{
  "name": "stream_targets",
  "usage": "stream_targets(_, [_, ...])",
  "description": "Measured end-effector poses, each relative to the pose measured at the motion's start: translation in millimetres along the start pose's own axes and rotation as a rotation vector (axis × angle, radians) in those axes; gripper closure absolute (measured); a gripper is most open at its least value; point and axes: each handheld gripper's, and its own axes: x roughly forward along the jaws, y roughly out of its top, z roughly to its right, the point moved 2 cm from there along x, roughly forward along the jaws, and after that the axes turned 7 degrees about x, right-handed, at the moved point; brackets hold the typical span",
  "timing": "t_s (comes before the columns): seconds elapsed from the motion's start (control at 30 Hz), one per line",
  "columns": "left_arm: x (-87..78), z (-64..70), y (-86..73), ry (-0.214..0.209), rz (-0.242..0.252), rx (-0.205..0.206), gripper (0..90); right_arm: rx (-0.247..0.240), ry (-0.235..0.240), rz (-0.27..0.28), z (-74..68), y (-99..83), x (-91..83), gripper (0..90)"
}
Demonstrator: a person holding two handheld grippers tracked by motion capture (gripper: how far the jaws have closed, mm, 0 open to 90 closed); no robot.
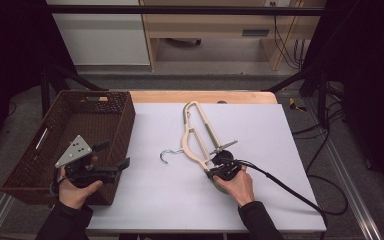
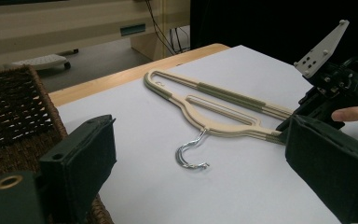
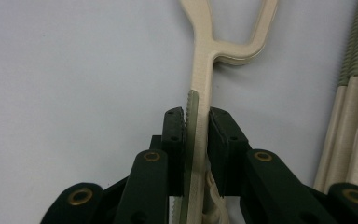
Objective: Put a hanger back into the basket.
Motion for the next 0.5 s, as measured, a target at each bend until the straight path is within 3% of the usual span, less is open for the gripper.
stream_targets(0.17, [-0.1, -0.1, 0.0, -0.001, 0.000, 0.000, 8.3, 0.027, 0.023, 0.017, 0.0, 1.6, -3.9, 77.0])
stream_targets(0.33, [0.2, 0.9, 0.3, -0.003, 0.000, 0.003, 8.4, 0.031, 0.015, 0.036, 1.3, 2.1, -8.9, 78.0])
stream_targets(0.37, [0.5, 1.2, 0.4, -0.004, -0.001, 0.003, 8.4, 0.052, 0.006, 0.039, 1.9, 2.1, -10.8, 78.9])
stream_targets(0.47, [1.3, 2.0, 0.3, -0.005, -0.003, 0.007, 8.4, 0.063, 0.016, 0.047, 3.9, 1.9, -12.2, 79.5])
stream_targets(0.5, [1.9, 2.5, 0.2, -0.007, -0.005, 0.008, 8.5, 0.072, 0.041, 0.053, 4.1, 2.3, -13.5, 79.5])
